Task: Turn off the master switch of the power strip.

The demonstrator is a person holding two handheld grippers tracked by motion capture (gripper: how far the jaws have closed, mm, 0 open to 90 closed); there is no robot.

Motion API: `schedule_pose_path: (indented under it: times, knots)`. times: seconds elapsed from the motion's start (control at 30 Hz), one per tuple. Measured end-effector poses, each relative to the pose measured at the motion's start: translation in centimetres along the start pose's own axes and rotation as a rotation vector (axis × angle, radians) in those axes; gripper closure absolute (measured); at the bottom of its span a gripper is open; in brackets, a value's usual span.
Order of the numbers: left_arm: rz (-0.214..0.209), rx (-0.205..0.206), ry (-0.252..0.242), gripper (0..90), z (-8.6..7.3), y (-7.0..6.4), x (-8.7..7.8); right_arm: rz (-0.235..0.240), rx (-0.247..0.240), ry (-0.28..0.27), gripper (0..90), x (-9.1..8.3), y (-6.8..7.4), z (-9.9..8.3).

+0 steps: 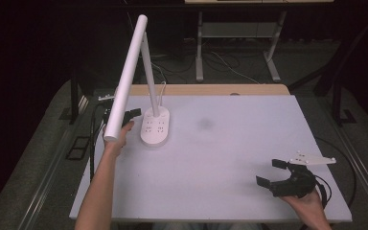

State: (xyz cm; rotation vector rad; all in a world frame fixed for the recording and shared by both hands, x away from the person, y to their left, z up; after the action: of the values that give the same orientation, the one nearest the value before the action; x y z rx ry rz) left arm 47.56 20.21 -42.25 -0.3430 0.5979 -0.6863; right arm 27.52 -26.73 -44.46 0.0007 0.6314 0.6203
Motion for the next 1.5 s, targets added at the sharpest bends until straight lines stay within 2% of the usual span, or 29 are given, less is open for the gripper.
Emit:
schedule_pose_path:
  times: [0.07,0.23,0.53,0.63,0.73,0.8,0.9,1.0,1.03,1.13,1.17,1.2,1.3,1.43,1.5]
  knots:
    - [-0.009,0.008,-0.009,89.3,-0.1,-0.3,-0.6,0.002,0.001,0.0,0.6,0.0,0.1,0.1]
    - [-0.05,0.033,-0.016,68.6,-0.2,-1.8,-2.2,0.008,-0.02,0.0,0.6,0.1,0.2,0.2]
    - [-0.06,0.059,-0.021,37.9,-0.8,-3.4,-4.1,0.018,-0.033,-0.008,0.6,-0.1,0.6,0.4]
    - [-0.074,0.077,-0.017,24.2,-1.4,-3.9,-4.8,0.018,-0.03,-0.011,0.6,-0.1,0.6,0.5]
    - [-0.096,0.074,-0.022,16.8,-2.1,-4.4,-5.4,0.017,-0.031,-0.014,0.6,-0.1,0.6,0.5]
    - [-0.104,0.076,-0.016,13.6,-2.8,-4.6,-5.8,0.016,-0.032,-0.012,0.6,0.0,0.6,0.6]
    - [-0.122,0.067,-0.034,11.6,-3.6,-5.1,-6.2,0.015,-0.032,-0.012,0.6,0.0,0.6,0.5]
    - [-0.142,0.085,-0.034,8.2,-4.6,-5.8,-6.4,0.014,-0.031,-0.011,0.6,0.0,0.6,0.5]
    - [-0.16,0.094,-0.027,6.3,-5.2,-6.5,-6.5,0.014,-0.03,-0.011,0.6,0.0,0.6,0.5]
    - [-0.172,0.098,-0.017,1.3,-5.7,-7.2,-6.4,0.014,-0.029,-0.011,0.6,0.0,0.6,0.5]
    - [-0.193,0.113,-0.002,0.2,-6.3,-7.9,-6.4,0.016,-0.028,-0.012,0.6,0.0,0.6,0.5]
    - [-0.193,0.113,-0.002,0.0,-6.3,-7.9,-6.4,0.016,-0.028,-0.012,0.6,0.0,0.6,0.5]
    - [-0.218,0.137,0.003,0.0,-7.0,-9.0,-6.4,0.016,-0.028,-0.013,0.6,-0.1,0.6,0.5]
    - [-0.226,0.173,0.014,0.0,-7.9,-10.1,-6.4,0.016,-0.029,-0.015,0.6,-0.1,0.7,0.5]
    - [-0.243,0.186,0.021,0.0,-8.5,-10.6,-6.4,0.018,-0.027,-0.016,0.6,-0.1,0.7,0.5]
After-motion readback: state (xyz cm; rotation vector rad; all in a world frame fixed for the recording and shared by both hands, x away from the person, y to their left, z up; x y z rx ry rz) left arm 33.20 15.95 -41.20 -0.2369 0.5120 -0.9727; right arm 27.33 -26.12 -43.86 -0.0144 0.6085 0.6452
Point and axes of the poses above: each handheld gripper's, and its own axes: x roughly forward along the jaws, z roughly out of its top, y roughly to its left, the point moved 6 cm from there along x, roughly forward along the jaws, and after that the axes turned 9 degrees about -z, right-handed, at the moved point
